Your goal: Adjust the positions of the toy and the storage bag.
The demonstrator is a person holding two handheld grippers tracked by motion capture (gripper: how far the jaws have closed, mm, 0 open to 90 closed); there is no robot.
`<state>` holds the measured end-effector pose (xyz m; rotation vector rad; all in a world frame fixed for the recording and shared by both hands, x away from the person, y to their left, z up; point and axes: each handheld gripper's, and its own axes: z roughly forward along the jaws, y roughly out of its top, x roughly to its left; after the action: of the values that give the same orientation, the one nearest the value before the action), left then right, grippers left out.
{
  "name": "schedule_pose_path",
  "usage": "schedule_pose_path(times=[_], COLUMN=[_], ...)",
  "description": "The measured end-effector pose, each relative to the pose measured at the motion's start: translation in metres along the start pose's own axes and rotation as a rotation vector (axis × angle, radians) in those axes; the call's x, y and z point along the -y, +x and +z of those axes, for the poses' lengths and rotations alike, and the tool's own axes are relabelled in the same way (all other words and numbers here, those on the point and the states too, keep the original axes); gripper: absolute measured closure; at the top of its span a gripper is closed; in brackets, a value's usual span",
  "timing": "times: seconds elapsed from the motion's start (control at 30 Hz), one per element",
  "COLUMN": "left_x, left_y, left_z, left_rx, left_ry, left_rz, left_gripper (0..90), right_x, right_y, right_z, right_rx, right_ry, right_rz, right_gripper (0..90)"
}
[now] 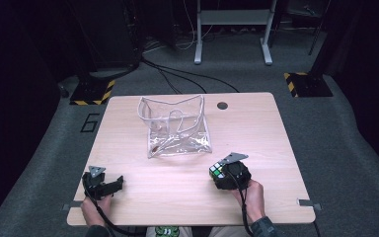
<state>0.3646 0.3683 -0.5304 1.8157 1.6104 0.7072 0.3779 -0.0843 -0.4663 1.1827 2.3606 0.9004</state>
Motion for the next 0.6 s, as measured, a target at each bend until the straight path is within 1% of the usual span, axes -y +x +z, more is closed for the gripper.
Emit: schedule_pose_path(times=[0.07,0.13,0.37,0.6], left_x=[0.000,0.000,0.000,0.000], left_y=[0.000,0.000,0.000,0.000], left_z=[0.000,0.000,0.000,0.000], left_rx=[0.000,0.000,-0.001,-0.001], left_ry=[-0.001,0.000,-0.001,-0.001], left_rz=[0.000,0.001,-0.001,0.000], left_gripper=[13.5,13.5,13.5,13.6], right_x=[-0.002,-0.004,-0.012,-0.019], right_y=[0.001,0.001,0.004,0.009], right_z=[0.001,0.003,0.008,0.015], right_rx=[-0.004,-0.005,-0.012,-0.027], right_ry=[0.001,0.000,0.003,0.010], right_rz=[0.005,-0.007,-0.029,-0.034], right_gripper=[33.3,33.3,33.3,33.3])
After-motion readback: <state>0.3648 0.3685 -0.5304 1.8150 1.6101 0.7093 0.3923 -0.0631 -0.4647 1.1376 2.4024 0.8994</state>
